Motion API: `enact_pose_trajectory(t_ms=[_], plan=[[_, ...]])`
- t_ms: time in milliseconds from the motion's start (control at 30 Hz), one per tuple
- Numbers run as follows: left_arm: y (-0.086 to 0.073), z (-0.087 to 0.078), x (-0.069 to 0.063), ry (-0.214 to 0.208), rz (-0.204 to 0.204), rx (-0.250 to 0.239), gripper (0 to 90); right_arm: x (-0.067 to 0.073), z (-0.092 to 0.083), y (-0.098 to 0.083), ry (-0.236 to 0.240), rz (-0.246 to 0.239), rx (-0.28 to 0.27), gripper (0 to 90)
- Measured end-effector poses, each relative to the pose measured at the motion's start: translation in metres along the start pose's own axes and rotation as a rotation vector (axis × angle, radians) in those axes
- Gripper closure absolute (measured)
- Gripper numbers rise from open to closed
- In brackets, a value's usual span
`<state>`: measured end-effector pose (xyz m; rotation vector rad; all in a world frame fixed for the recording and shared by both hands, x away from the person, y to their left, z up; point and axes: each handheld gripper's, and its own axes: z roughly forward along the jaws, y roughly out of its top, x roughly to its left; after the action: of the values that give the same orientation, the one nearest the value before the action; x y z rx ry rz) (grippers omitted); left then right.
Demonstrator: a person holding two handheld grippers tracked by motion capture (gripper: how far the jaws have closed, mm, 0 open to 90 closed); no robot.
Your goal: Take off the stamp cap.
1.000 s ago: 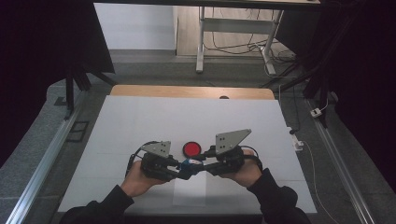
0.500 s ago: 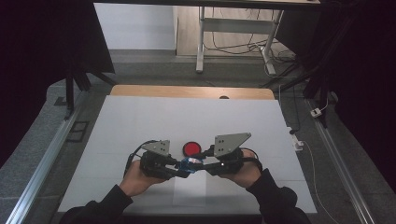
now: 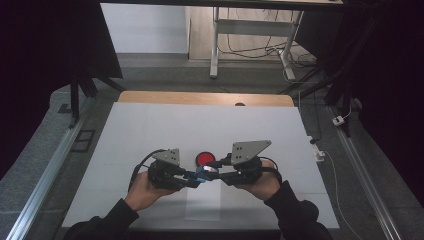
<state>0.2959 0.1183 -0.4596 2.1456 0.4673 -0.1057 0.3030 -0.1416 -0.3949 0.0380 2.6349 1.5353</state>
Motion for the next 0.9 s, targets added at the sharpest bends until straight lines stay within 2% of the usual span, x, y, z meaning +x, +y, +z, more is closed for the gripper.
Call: enact_pose_trajectory(t_ms=[267,467,633,900], plan=[[-0.002,-0.006,-0.001,0.037,-0.028,-0.001,68.5,-0.001,0.0,0.0,-0.013,0.011,-0.005,70.3],[-0.005,-0.01,-0.004,0.085,-0.009,0.006,68.5,-0.001,-0.002,0.0,-0.024,0.017,0.001,70.3],[-0.009,-0.017,-0.006,0.111,-0.003,-0.007,68.5,-0.001,-0.002,-0.001,-0.032,0.014,0.002,70.3],[-0.02,-0.032,-0.008,0.159,-0.042,-0.017,68.5,-0.003,-0.003,-0.002,-0.037,0.025,0.011,70.3]])
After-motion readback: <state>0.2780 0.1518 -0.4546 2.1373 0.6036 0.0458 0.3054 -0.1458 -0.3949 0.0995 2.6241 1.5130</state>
